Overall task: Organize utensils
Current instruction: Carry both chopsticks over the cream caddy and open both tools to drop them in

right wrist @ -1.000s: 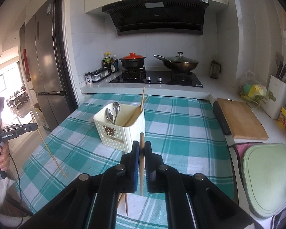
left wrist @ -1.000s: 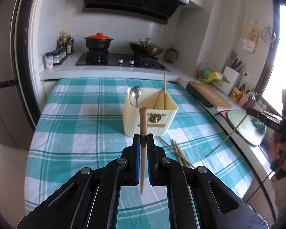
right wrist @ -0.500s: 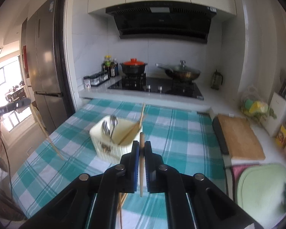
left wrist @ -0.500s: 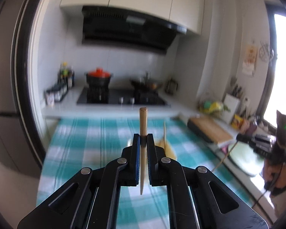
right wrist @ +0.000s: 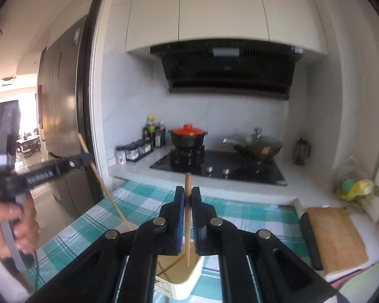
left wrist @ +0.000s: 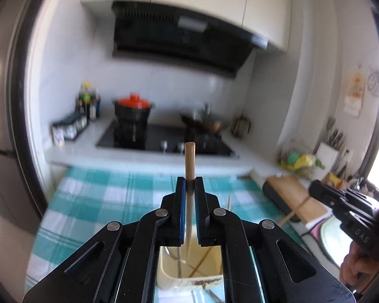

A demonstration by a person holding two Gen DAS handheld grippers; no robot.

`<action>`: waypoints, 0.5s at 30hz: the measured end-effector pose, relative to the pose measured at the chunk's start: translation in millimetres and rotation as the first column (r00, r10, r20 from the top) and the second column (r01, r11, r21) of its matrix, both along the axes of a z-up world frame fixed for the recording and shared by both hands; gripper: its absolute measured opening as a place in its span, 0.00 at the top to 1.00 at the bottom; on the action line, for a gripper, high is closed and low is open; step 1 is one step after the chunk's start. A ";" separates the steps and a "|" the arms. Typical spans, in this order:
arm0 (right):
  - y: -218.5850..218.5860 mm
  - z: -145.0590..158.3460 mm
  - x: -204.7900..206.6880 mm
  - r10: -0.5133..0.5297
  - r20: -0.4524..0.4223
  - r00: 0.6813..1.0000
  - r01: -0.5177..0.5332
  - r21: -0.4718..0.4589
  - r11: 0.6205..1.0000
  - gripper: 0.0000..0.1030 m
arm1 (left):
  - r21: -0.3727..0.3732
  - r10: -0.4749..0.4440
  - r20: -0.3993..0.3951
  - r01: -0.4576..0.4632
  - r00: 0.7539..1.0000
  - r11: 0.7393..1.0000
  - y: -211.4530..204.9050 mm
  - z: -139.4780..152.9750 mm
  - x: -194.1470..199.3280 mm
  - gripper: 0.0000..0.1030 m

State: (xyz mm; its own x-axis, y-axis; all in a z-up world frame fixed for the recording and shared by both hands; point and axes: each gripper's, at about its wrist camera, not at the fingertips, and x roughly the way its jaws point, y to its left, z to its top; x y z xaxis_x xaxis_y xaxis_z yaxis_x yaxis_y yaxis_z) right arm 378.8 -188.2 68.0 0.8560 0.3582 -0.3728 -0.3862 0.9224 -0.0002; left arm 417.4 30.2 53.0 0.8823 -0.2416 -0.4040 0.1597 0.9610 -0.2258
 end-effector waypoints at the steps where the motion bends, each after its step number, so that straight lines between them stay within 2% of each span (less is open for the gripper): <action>1: 4.1 -7.4 8.7 0.005 -0.029 1.000 -0.005 -0.004 1.000 0.95 | 0.004 -0.011 -0.039 0.011 0.999 1.000 -2.8 -10.0 9.5 0.95; 5: 18.7 -45.5 50.5 0.009 -0.198 0.980 -0.016 -0.036 0.999 0.95 | 0.032 -0.029 -0.186 0.035 0.982 0.999 -10.8 -52.3 41.5 0.95; 9: 21.8 -82.6 84.9 0.010 -0.373 0.928 -0.015 -0.009 1.000 0.93 | 0.061 -0.039 -0.294 0.059 0.955 0.996 -19.6 -79.9 59.7 0.91; 10: 21.0 -88.8 89.0 0.005 -0.394 0.919 -0.005 0.001 1.000 0.89 | 0.066 -0.033 -0.314 0.056 0.949 0.996 -20.8 -83.8 60.0 0.81; 11: 19.7 -91.7 90.0 -0.003 -0.399 0.917 0.007 0.010 1.000 0.71 | 0.060 -0.031 -0.329 0.053 0.944 0.997 -19.2 -86.2 58.2 0.65; 12: 15.1 -92.1 88.1 -0.014 -0.392 0.920 0.028 0.029 0.999 0.49 | 0.050 -0.035 -0.329 0.055 0.944 0.997 -18.7 -85.1 53.3 0.56; 13: 10.0 -89.7 83.0 -0.025 -0.373 0.927 0.048 0.052 0.997 0.44 | 0.041 -0.042 -0.323 0.058 0.945 0.997 -16.1 -83.2 46.5 0.42; 14: 4.5 -85.8 77.0 -0.037 -0.352 0.935 0.065 0.067 0.996 0.44 | 0.040 -0.047 -0.315 0.063 0.948 0.997 -14.1 -80.9 40.3 0.33; 15: -0.5 -81.7 70.3 -0.041 -0.338 0.940 0.069 0.071 0.995 0.44 | 0.051 -0.054 -0.308 0.074 0.950 0.996 -12.3 -77.7 31.6 0.30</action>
State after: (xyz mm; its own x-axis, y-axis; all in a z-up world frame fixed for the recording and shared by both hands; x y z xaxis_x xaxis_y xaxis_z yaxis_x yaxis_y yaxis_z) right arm 449.1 -188.6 -13.7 0.7051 0.3548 -0.6139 -0.2998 0.9338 0.1954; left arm 449.0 17.9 -24.7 0.6975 -0.2597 -0.6678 0.1540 0.9646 -0.2142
